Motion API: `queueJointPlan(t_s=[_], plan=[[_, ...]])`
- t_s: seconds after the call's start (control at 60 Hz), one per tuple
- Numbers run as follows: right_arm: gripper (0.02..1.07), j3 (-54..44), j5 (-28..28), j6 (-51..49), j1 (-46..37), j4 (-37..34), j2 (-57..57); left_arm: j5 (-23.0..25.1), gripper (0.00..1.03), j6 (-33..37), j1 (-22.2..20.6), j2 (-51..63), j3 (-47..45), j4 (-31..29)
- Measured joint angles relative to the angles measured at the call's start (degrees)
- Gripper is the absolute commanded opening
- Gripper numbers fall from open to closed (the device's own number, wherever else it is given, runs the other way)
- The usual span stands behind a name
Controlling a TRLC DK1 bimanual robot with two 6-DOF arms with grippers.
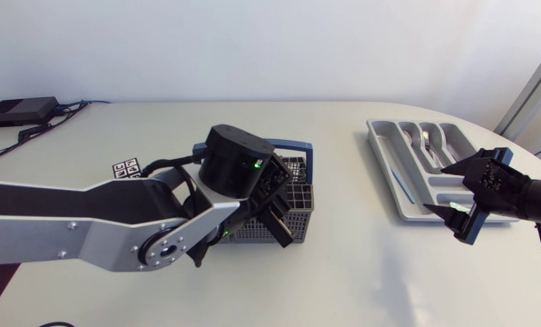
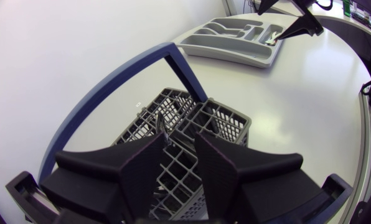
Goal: Transfer all utensils from the basket to the drawer tray.
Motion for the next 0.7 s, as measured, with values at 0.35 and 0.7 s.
queueJointPlan(t_s=[0.35, 0.7], plan=[[1.02, -3.0, 0.0, 2.2, 2.6, 1.2, -3.0, -1.2, 0.26, -0.2, 1.1, 3.5, 0.1, 5.9], [1.02, -4.4, 0.0, 2.6, 3.7, 2.1, -3.3, -1.4, 0.11, -0.2, 1.4, 4.8, 0.4, 8.0]])
